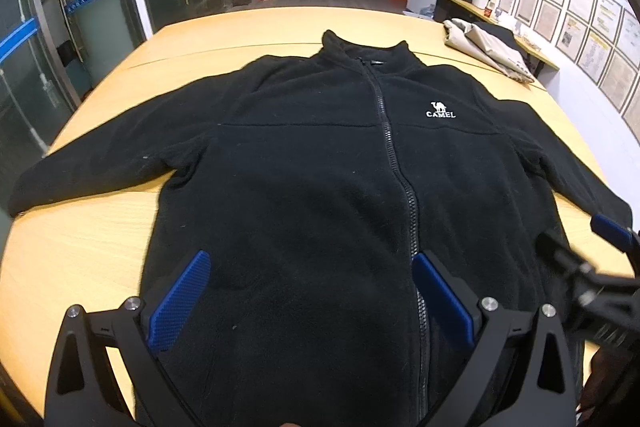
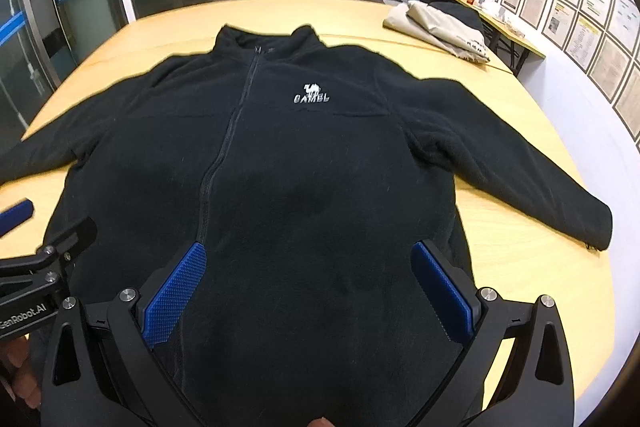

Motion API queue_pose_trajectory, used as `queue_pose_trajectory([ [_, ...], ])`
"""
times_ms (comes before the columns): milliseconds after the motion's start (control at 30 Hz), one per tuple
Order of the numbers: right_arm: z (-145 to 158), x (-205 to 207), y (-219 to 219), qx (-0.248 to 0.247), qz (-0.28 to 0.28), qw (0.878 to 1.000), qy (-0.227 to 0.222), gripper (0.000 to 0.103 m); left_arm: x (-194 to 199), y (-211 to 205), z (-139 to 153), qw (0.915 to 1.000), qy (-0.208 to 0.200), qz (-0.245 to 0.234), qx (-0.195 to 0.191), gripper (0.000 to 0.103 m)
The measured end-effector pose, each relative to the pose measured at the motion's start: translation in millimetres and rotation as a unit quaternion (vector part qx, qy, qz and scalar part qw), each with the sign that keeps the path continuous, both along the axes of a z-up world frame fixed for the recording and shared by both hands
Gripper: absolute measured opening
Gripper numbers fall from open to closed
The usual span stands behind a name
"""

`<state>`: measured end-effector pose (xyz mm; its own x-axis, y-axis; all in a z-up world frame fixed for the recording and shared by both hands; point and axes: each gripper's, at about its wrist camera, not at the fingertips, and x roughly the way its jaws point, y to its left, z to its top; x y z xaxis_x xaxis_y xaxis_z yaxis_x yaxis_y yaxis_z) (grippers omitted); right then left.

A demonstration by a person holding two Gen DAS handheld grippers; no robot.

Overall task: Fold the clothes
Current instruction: 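Grasp the black jacket sleeve cuff with the right gripper and lift it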

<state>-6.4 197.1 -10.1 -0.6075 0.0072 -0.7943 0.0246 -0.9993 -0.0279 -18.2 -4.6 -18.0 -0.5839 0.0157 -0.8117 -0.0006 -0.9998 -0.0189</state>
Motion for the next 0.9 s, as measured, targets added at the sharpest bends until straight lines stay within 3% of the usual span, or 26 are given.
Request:
queue_pose_trajectory([
  [133, 1, -8, 60, -0.045, -0.029, 0.999, 0.005, 0.103, -18, -6, -8, 0.9998, 0.015, -0.006, -0.011, 0.103],
  [233, -1, -15, 139, -0.074, -0.100, 0.992, 0.009, 0.103, -38, -9, -13, 0.9990, 0.029, -0.005, -0.033, 0.103],
  [333, -8, -18, 239, -0.111, -0.199, 0.974, 0.006, 0.103, -55, -10, -20, 0.9987, 0.033, -0.011, -0.037, 0.103],
  [400, -17, -18, 311, -0.125, -0.269, 0.955, -0.002, 0.103, -59, -8, -25, 0.9988, 0.030, -0.014, -0.035, 0.103],
  [567, -48, -14, 428, -0.129, -0.362, 0.923, -0.024, 0.099, -70, -4, -37, 0.9990, 0.024, -0.022, -0.031, 0.103],
  [700, -76, -14, 461, -0.142, -0.387, 0.910, -0.043, 0.089, -79, 0, -47, 0.9991, 0.018, -0.028, -0.028, 0.103],
  [833, -79, -21, 460, -0.103, -0.391, 0.914, -0.031, 0.080, -88, 3, -57, 0.9990, 0.013, -0.034, -0.025, 0.103],
  [900, -79, -25, 459, -0.070, -0.402, 0.913, -0.029, 0.057, -92, 5, -62, 0.9990, 0.011, -0.037, -0.023, 0.103],
])
